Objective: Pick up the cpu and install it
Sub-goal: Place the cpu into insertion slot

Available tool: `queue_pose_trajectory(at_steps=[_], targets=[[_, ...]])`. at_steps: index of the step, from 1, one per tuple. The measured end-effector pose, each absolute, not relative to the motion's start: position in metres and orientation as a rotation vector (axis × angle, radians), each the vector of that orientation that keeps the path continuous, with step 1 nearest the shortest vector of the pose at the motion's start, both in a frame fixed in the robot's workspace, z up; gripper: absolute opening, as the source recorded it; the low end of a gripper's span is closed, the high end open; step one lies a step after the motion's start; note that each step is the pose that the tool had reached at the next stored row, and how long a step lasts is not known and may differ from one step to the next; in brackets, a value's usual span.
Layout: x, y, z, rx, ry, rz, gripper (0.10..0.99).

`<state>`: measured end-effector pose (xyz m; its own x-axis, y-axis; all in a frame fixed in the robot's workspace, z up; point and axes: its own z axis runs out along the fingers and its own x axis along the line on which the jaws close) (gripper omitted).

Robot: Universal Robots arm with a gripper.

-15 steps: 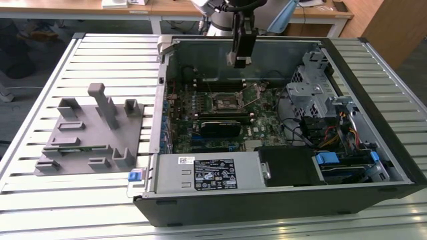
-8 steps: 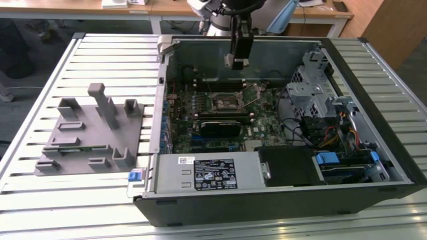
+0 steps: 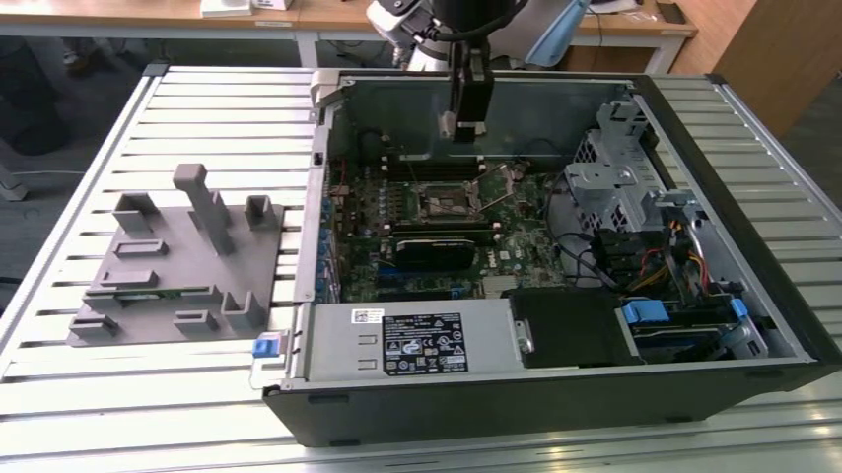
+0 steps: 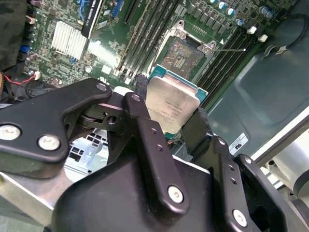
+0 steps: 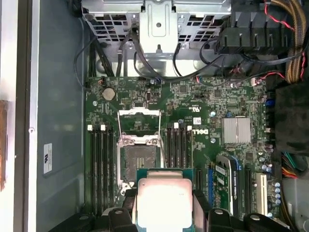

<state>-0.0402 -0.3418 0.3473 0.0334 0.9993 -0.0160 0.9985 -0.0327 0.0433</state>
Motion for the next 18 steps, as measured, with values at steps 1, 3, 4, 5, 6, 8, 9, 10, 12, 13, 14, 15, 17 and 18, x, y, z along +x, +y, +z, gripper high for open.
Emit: queue_pose_trajectory(at_steps=[1,3,4,5,6,8,9,10,12,13,14,15,17,18], targets=[[-0.040,-0.341,0.346,2.226,2.156,0.029,0.541],[-0.040,-0.341,0.343,2.225,2.158,0.029,0.541],[-0.040,-0.340,0.342,2.224,2.158,0.029,0.541],[-0.040,-0.340,0.340,2.223,2.159,0.029,0.541],[-0.040,-0.339,0.339,2.222,2.160,0.029,0.541],[-0.040,-0.339,0.337,2.221,2.162,0.029,0.541],[-0.040,-0.339,0.335,2.220,2.162,0.029,0.541],[-0.040,-0.339,0.334,2.220,2.162,0.029,0.541],[-0.040,-0.339,0.333,2.219,2.161,0.025,0.541],[-0.040,-0.339,0.333,2.217,2.159,0.021,0.541],[-0.040,-0.339,0.332,2.216,2.158,0.020,0.541],[-0.040,-0.339,0.331,2.215,2.158,0.018,0.541],[-0.040,-0.339,0.328,2.205,2.167,0.018,0.541],[-0.040,-0.339,0.327,2.194,2.178,0.018,0.541]])
